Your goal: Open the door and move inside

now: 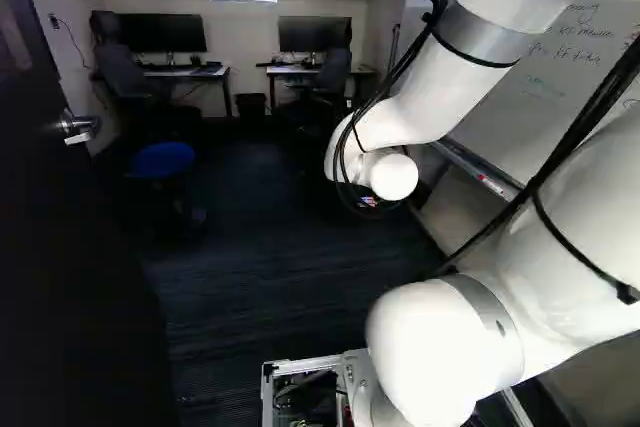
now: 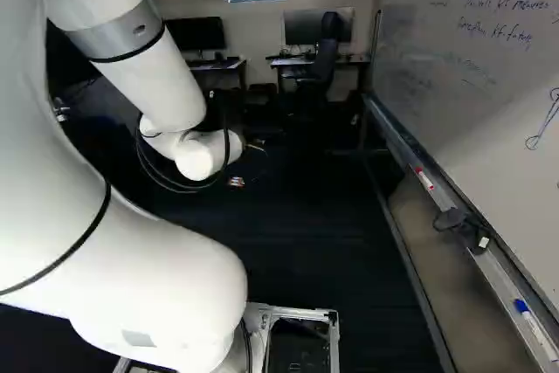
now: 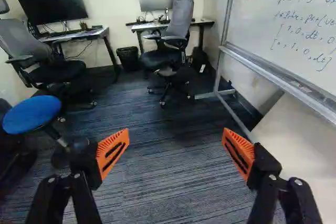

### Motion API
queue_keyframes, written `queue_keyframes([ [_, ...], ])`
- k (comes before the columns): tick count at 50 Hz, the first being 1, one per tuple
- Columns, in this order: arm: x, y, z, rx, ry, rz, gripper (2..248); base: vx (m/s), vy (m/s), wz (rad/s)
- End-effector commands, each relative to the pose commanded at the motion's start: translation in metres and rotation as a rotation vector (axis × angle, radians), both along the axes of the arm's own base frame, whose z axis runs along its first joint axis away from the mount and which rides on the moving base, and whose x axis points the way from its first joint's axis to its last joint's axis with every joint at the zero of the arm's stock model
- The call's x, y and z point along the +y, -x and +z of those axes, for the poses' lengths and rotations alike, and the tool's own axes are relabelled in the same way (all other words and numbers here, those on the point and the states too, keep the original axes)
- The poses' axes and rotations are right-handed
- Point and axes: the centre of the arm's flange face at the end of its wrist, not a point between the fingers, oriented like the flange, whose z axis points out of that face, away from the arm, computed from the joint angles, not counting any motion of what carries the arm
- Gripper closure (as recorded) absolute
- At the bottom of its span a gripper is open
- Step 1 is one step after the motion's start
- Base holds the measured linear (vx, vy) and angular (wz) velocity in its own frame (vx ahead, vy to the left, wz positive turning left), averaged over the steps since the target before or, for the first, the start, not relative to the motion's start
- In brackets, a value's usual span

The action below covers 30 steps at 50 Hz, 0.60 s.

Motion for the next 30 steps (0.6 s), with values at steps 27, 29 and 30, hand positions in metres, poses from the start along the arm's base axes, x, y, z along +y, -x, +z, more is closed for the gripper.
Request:
queue_keyframes([
  [27, 0.0, 0.0, 0.0, 0.0, 0.0, 0.0, 3, 0.155, 0.0, -0.002],
  [29, 0.0, 0.0, 0.0, 0.0, 0.0, 0.0, 3, 0.15, 0.002, -0.013],
  [30, 0.0, 0.0, 0.0, 0.0, 0.0, 0.0, 3, 0.145, -0.003, -0.015],
])
